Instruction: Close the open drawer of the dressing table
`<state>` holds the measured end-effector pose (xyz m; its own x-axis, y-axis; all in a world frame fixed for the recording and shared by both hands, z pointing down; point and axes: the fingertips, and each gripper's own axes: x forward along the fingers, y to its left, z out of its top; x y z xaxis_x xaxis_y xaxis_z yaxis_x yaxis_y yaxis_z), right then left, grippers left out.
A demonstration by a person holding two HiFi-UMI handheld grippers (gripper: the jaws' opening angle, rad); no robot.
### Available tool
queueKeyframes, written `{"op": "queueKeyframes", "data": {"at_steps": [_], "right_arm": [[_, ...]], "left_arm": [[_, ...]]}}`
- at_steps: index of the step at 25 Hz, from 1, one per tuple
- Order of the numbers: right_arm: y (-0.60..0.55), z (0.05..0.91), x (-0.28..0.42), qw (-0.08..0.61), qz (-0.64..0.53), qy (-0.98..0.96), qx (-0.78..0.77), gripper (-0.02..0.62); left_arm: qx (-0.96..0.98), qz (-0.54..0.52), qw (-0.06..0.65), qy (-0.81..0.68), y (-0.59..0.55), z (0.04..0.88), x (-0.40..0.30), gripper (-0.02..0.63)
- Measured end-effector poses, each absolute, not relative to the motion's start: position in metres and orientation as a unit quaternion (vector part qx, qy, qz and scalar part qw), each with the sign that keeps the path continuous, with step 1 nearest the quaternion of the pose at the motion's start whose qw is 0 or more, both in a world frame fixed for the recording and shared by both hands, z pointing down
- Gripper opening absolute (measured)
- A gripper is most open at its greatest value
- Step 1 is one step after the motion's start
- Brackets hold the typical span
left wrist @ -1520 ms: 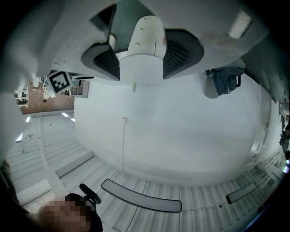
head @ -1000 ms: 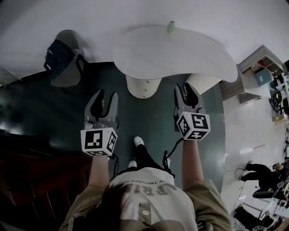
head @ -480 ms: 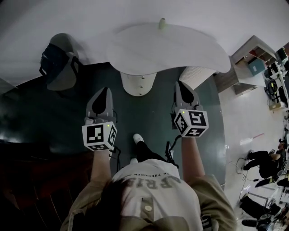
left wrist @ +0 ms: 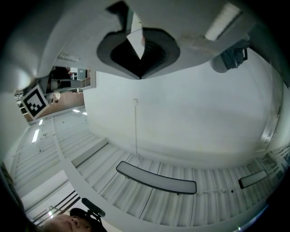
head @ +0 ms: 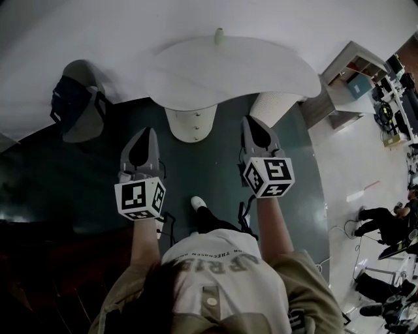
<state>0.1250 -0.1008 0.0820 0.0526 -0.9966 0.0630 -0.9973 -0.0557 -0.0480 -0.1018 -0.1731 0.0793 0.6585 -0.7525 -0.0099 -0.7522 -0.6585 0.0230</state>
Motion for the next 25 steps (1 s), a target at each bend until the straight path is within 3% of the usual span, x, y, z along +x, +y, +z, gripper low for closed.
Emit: {"op": "queueKeyframes", "data": {"at_steps": [25], "right_arm": [[-0.122,0.069,0.126,0.034,0.012,-0.686,0.726,0.002]], "left_arm": [[0.906,-0.038,0.015,-0.420,-0.196,0.073,-0.107,0.007]]}}
